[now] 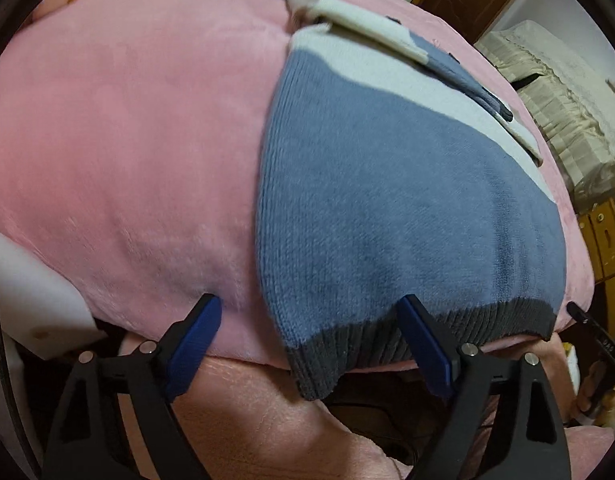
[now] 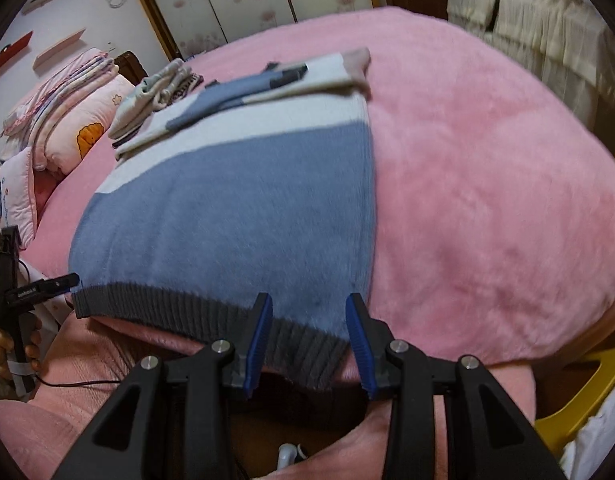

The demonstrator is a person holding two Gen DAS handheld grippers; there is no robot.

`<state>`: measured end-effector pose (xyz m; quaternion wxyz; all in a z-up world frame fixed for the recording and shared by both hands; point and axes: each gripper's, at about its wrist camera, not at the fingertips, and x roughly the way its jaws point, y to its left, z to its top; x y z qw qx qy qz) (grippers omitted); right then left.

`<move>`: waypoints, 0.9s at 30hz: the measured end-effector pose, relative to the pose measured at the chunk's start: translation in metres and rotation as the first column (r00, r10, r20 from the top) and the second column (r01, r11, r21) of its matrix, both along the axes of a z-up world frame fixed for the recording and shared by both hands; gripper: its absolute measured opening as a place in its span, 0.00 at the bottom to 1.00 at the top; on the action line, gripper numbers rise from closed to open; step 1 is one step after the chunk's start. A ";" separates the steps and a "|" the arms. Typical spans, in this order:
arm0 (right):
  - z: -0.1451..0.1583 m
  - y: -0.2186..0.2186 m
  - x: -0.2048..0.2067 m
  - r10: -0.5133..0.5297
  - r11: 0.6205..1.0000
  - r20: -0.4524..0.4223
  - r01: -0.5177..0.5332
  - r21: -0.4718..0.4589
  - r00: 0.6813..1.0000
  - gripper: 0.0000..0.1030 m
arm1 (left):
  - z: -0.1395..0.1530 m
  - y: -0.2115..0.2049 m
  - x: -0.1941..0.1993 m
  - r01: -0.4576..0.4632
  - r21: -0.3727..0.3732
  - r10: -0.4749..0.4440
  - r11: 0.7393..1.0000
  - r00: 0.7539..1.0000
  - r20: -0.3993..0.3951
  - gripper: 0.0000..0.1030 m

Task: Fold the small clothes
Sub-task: 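Move both grippers to the dark ribbed hem and grasp it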

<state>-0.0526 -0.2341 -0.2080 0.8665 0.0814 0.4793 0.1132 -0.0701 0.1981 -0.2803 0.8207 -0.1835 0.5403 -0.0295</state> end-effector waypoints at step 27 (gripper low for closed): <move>-0.038 -0.012 0.014 0.020 0.986 -0.159 0.007 0.167 0.987 0.37 | -0.008 0.001 -0.006 0.063 -0.172 -0.058 0.983 0.998 0.030 0.62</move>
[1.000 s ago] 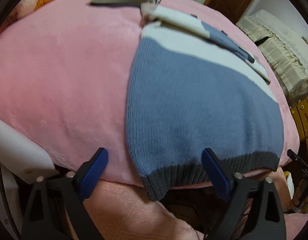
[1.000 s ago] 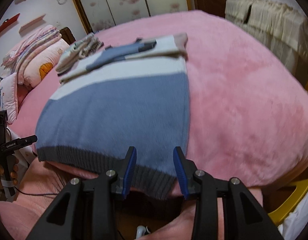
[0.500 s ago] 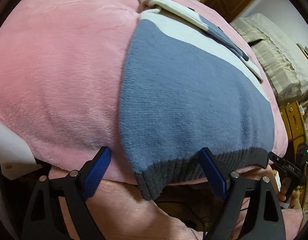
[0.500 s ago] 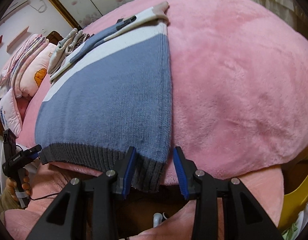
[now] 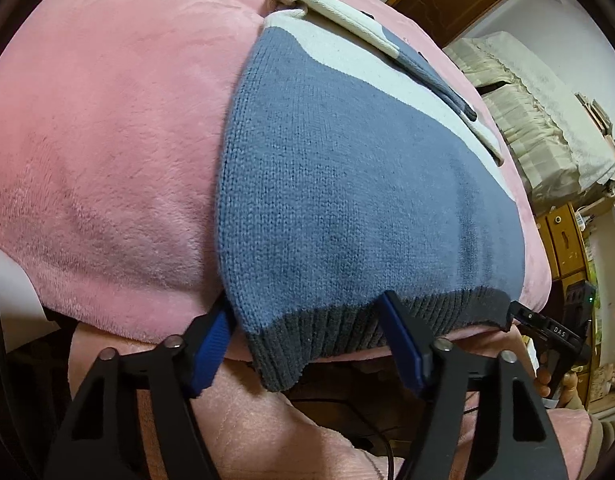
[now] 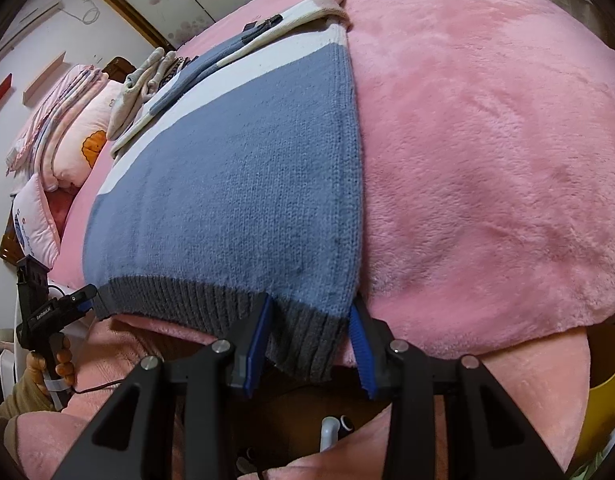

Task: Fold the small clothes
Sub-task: 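Move both grippers to the dark ribbed hem and grasp it, then lift the hem with both grippers and carry it toward the collar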

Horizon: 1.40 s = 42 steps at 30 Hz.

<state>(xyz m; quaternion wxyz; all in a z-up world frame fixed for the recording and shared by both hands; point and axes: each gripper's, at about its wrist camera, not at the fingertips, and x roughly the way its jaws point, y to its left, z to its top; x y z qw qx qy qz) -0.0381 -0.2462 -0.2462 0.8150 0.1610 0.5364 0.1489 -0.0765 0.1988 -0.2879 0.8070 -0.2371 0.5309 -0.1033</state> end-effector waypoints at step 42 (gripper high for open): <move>0.121 -0.009 0.037 -0.001 0.986 0.331 -0.055 0.159 0.944 0.10 | 0.100 0.007 0.058 -0.110 -0.323 0.185 0.940 0.960 0.211 0.07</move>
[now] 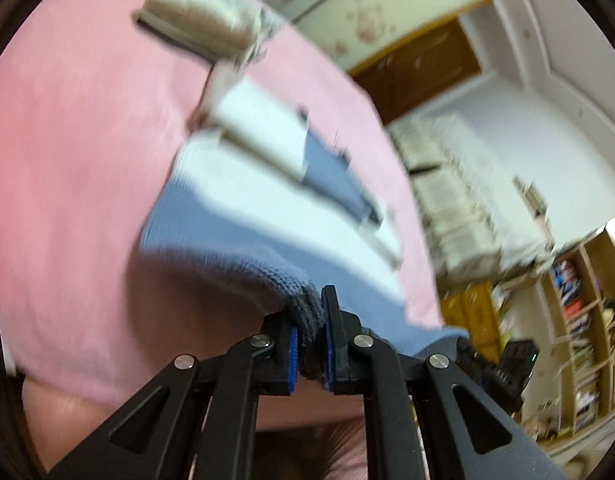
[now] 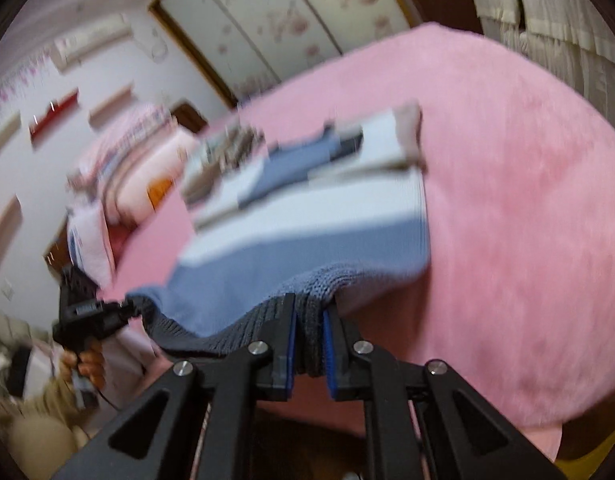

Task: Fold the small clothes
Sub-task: 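Lift the hem with both grippers and carry it toward the collar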

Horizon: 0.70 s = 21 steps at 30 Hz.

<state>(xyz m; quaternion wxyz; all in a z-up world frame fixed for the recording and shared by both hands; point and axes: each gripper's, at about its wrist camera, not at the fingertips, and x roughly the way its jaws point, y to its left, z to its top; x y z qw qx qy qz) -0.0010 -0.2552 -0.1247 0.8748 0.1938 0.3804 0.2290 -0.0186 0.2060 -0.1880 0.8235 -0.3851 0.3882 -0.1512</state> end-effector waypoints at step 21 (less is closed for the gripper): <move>0.000 0.016 0.269 -0.218 0.975 -0.027 0.219 0.038 0.975 0.10 | -0.005 0.025 0.288 -0.241 0.156 0.252 0.958 0.966 -0.056 0.08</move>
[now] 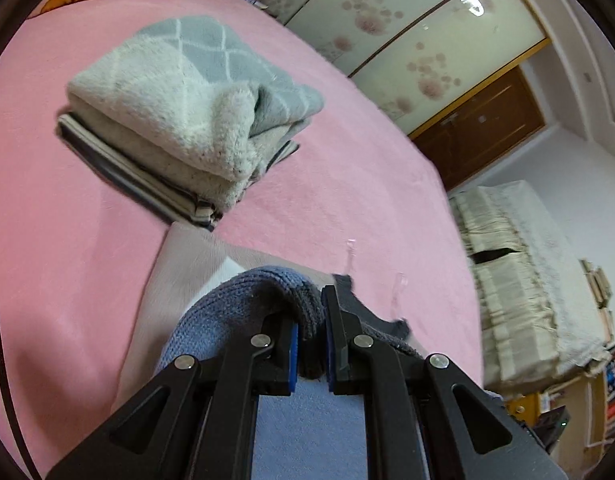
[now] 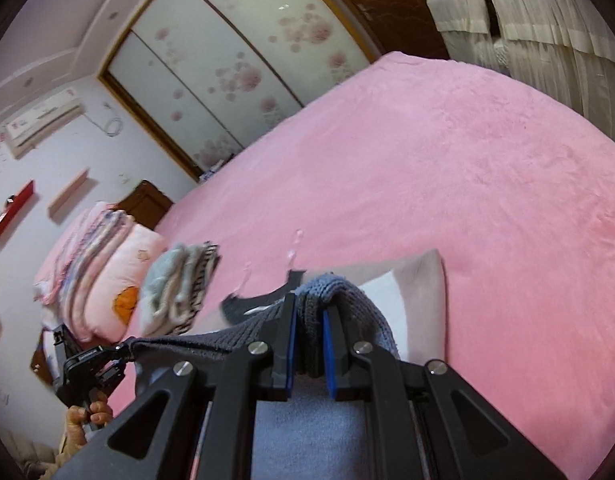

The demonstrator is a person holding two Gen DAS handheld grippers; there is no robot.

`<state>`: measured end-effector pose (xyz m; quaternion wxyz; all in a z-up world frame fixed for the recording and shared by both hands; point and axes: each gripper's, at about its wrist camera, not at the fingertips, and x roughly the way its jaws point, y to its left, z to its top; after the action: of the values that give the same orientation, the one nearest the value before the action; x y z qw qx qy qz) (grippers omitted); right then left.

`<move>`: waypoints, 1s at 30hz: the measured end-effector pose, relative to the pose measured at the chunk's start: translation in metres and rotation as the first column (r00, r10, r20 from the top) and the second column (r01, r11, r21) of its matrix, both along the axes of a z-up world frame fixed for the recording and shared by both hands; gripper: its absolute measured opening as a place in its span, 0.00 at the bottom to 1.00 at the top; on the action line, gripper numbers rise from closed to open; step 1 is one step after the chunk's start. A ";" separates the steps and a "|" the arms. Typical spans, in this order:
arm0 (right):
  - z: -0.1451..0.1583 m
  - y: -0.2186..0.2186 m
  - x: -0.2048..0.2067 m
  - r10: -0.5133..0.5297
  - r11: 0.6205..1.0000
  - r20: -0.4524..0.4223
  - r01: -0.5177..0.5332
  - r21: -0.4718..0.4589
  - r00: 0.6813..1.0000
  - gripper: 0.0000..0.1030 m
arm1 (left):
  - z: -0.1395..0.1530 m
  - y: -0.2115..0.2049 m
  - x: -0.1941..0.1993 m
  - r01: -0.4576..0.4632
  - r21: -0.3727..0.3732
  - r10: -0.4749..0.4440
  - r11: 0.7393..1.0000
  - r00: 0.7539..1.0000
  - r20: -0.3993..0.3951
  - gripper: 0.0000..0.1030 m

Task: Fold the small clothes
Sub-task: 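Lift the hem with both grippers and carry it toward the collar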

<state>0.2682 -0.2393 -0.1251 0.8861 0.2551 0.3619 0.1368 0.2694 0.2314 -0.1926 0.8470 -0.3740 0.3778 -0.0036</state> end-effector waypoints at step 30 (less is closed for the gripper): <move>-0.014 0.022 0.057 0.053 0.957 -0.069 -0.070 -0.281 0.996 0.52 | -0.013 -0.006 0.039 0.153 0.334 -0.124 0.930 0.986 -0.108 0.70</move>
<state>0.3255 -0.2171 -0.1392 0.8974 0.1185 0.4122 0.1033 0.3088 0.2256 -0.2052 0.8796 -0.1940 0.4339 0.0181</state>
